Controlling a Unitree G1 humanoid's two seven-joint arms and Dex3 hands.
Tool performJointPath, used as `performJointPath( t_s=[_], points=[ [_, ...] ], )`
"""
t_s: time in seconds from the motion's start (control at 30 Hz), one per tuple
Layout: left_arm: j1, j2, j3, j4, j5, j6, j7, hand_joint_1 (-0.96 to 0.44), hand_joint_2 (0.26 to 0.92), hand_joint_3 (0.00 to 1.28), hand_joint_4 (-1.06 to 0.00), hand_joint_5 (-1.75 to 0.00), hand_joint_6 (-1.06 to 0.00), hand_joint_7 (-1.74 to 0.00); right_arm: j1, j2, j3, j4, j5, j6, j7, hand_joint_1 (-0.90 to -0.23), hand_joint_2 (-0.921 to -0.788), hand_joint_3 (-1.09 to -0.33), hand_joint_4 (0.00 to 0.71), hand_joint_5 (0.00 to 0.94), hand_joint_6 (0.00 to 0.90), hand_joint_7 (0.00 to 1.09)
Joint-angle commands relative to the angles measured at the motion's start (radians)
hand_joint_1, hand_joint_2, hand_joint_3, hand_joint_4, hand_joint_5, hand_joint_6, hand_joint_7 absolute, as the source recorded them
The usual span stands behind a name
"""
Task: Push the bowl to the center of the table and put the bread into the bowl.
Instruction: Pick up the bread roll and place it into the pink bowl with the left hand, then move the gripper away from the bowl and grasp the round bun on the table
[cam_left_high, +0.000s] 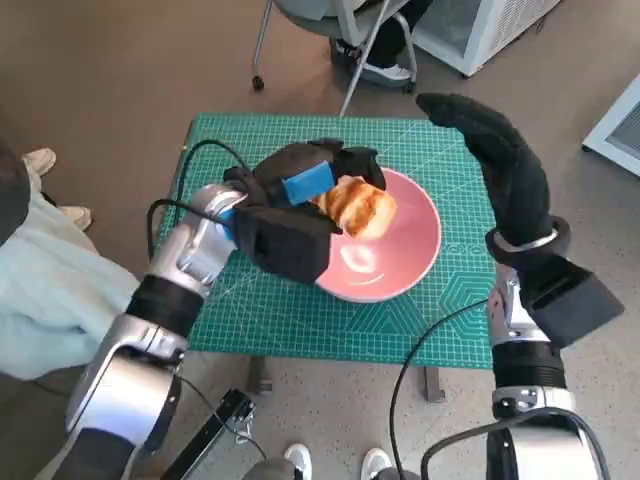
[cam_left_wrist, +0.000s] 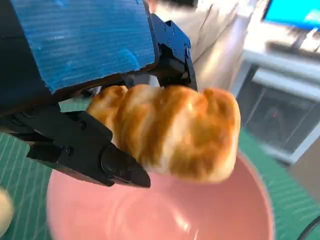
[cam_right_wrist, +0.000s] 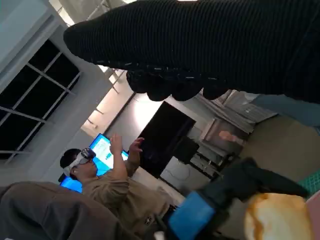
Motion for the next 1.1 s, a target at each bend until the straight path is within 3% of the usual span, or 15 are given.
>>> performJointPath(
  t_s=[0.03, 0.23, 0.43, 0.8, 1.1],
  points=[
    [-0.024, 0.003, -0.01, -0.011, 0.002, 0.035, -0.044, -0.02, 0.887, 0.09, -0.18, -0.03, -0.2, -0.42, 0.028, -0.009, -0.004, 0.0, -0.009, -0.002, -0.012, -0.626, -0.921, -0.77, 0.303, 0.011, -0.001, 0.72],
    [-0.013, 0.011, -0.006, -0.018, -0.004, 0.012, -0.042, -0.06, 0.869, 0.06, -0.08, 0.0, -0.15, -0.34, 0.031, -0.01, -0.002, -0.002, -0.013, -0.004, -0.021, -0.633, -0.921, -0.768, 0.303, 0.01, -0.001, 0.72],
    [-0.003, 0.017, 0.021, -0.031, -0.041, -0.009, -0.052, -0.12, 0.857, 0.05, -0.06, 0.0, -0.15, -0.32, 0.028, -0.01, -0.002, 0.004, -0.014, -0.006, -0.024, -0.635, -0.921, -0.767, 0.304, 0.01, -0.001, 0.72],
    [0.017, 0.065, 0.103, -0.111, -0.151, -0.034, -0.112, -0.17, 0.863, 0.03, -0.14, -0.02, -0.22, -0.31, 0.021, -0.004, 0.003, 0.008, -0.01, -0.004, -0.023, -0.634, -0.921, -0.768, 0.304, 0.008, -0.001, 0.72],
    [0.032, 0.159, 0.178, -0.166, -0.223, -0.031, -0.165, -0.12, 0.875, 0.01, -0.22, -0.01, -0.32, -0.2, 0.014, -0.007, 0.001, 0.014, 0.005, 0.001, -0.009, -0.633, -0.921, -0.768, 0.304, 0.008, -0.001, 0.72]
  ],
)
